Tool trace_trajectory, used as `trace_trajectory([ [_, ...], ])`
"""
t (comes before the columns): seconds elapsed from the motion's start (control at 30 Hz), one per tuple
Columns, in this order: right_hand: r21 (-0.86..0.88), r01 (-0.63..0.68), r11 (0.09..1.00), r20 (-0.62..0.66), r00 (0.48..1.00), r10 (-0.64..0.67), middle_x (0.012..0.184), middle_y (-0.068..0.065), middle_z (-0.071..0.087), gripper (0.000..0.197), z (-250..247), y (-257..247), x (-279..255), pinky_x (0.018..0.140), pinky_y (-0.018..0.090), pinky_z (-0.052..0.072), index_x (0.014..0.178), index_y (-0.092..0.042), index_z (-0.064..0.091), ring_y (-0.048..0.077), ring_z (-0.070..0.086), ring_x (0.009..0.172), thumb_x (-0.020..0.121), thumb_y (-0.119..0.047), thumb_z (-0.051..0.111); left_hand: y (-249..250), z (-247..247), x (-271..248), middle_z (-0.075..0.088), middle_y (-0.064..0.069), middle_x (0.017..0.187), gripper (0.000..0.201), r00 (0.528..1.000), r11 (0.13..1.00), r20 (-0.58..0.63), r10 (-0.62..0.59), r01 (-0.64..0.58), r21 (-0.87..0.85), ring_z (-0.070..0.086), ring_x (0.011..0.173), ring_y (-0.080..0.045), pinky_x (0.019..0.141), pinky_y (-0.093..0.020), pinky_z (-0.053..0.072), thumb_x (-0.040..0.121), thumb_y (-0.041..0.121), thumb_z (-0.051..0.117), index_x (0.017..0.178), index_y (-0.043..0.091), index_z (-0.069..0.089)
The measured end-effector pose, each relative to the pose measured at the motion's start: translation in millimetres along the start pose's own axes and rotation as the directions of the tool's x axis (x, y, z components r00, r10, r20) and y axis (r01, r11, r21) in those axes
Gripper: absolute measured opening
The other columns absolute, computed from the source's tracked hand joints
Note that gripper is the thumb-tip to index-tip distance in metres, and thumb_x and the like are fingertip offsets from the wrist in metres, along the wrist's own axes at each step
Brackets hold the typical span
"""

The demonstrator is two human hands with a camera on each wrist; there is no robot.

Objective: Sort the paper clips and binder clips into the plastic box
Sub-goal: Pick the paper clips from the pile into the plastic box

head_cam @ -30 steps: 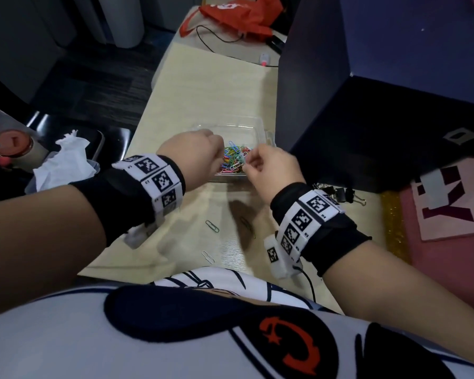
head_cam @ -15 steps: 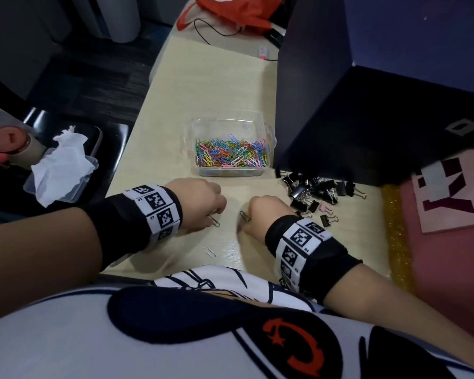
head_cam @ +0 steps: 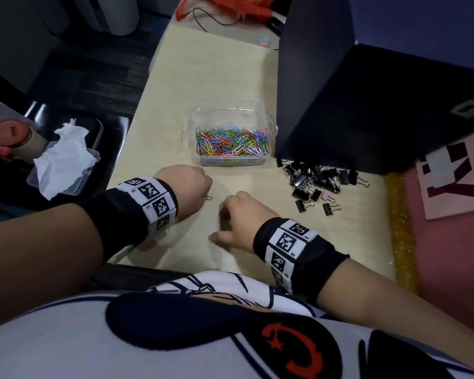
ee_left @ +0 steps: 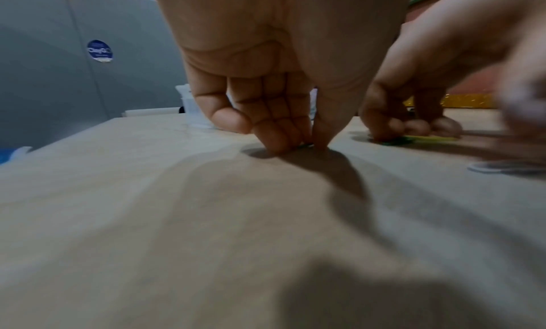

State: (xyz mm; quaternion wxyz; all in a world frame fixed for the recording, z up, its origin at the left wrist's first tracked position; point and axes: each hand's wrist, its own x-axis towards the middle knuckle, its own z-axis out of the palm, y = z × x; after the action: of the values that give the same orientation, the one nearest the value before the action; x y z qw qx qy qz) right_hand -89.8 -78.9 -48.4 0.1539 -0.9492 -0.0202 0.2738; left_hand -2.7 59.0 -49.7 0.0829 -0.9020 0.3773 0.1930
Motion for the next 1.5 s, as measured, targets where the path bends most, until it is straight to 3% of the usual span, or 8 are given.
trace_trajectory([
  [0.13, -0.111, 0.129, 0.985, 0.011, 0.992, -0.128, 0.12, 0.011, 0.046, 0.058, 6, -13, 1, 0.09, 0.038, 0.048, 0.124, -0.012, 0.049, 0.031, 0.051, 0.111, 0.079, -0.04, 0.071, -9, 1, -2, 0.058, -0.006, 0.105, 0.021, 0.999, 0.999, -0.002, -0.05, 0.05, 0.002, 0.058, 0.094, -0.027, 0.068, -0.031, 0.041, 0.094, 0.024, 0.041, 0.1, 0.015, 0.059],
  [0.33, -0.108, 0.119, 0.987, -0.01, 0.993, -0.12, 0.114, 0.01, 0.051, 0.033, 1, -1, 4, 0.086, 0.035, 0.046, 0.121, -0.017, 0.058, 0.031, 0.057, 0.106, 0.09, -0.008, 0.049, -8, 5, -3, 0.059, -0.007, 0.105, 0.023, 0.997, 0.996, -0.002, -0.078, 0.078, 0.044, 0.058, 0.094, -0.028, 0.066, -0.03, 0.038, 0.094, 0.022, 0.039, 0.103, 0.013, 0.059],
  [0.63, -0.139, -0.115, 0.984, 0.019, 0.993, 0.119, 0.116, 0.012, 0.056, 0.026, -16, 20, 8, 0.09, 0.033, 0.045, 0.115, -0.008, 0.059, 0.029, 0.056, 0.108, 0.094, -0.011, 0.044, -9, 9, 2, 0.059, -0.006, 0.104, 0.02, 0.997, 0.996, 0.006, -0.081, 0.081, 0.03, 0.058, 0.094, -0.028, 0.066, -0.03, 0.039, 0.094, 0.02, 0.04, 0.104, 0.015, 0.057],
  [0.93, -0.144, -0.189, 0.971, 0.05, 0.979, 0.198, 0.115, 0.012, 0.056, 0.025, -31, 31, 4, 0.078, 0.03, 0.041, 0.112, -0.008, 0.055, 0.029, 0.055, 0.105, 0.09, -0.019, 0.051, -2, 1, 5, 0.06, -0.003, 0.102, 0.017, 1.0, 1.0, 0.015, -0.014, 0.014, 0.002, 0.059, 0.092, -0.026, 0.069, -0.032, 0.045, 0.094, 0.022, 0.042, 0.099, 0.019, 0.059],
  [1.13, 0.189, -0.133, 0.973, -0.335, 0.922, 0.191, 0.093, 0.004, 0.069, 0.002, -71, 21, 17, 0.081, 0.028, 0.048, 0.083, -0.021, 0.061, 0.024, 0.062, 0.091, 0.085, -0.022, 0.061, -8, -45, 8, 0.062, -0.005, 0.102, 0.015, 0.972, 0.98, -0.227, -0.061, 0.015, -0.197, 0.058, 0.096, -0.028, 0.075, -0.034, 0.047, 0.091, 0.028, 0.05, 0.095, 0.019, 0.062],
  [1.23, 0.286, -0.086, 0.954, -0.464, 0.859, 0.217, 0.104, 0.002, 0.067, 0.02, -86, 21, 26, 0.089, 0.032, 0.048, 0.1, -0.019, 0.064, 0.023, 0.063, 0.096, 0.084, -0.031, 0.066, -18, -63, 15, 0.065, -0.008, 0.104, 0.02, 0.938, 0.968, -0.318, -0.138, 0.06, -0.243, 0.06, 0.098, -0.03, 0.075, -0.034, 0.045, 0.092, 0.03, 0.052, 0.101, 0.02, 0.066],
  [1.33, 0.222, -0.113, 0.969, -0.417, 0.887, 0.199, 0.118, 0.005, 0.057, 0.037, -83, 23, 22, 0.093, 0.03, 0.044, 0.117, -0.019, 0.058, 0.024, 0.058, 0.104, 0.083, -0.032, 0.068, -24, -64, 21, 0.063, -0.007, 0.107, 0.025, 0.935, 0.967, -0.318, -0.158, 0.081, -0.243, 0.059, 0.101, -0.031, 0.077, -0.035, 0.045, 0.094, 0.026, 0.048, 0.11, 0.022, 0.066],
  [1.5, -0.022, 0.043, 0.999, -0.012, 0.999, -0.043, 0.098, 0.0, 0.063, 0.016, -46, 21, 5, 0.078, 0.022, 0.044, 0.095, -0.022, 0.066, 0.021, 0.061, 0.095, 0.08, -0.026, 0.065, -29, -41, 21, 0.054, -0.01, 0.112, 0.027, 0.922, 0.928, -0.279, -0.268, 0.169, -0.333, 0.054, 0.102, -0.034, 0.083, -0.042, 0.049, 0.089, 0.026, 0.054, 0.114, 0.019, 0.062],
])
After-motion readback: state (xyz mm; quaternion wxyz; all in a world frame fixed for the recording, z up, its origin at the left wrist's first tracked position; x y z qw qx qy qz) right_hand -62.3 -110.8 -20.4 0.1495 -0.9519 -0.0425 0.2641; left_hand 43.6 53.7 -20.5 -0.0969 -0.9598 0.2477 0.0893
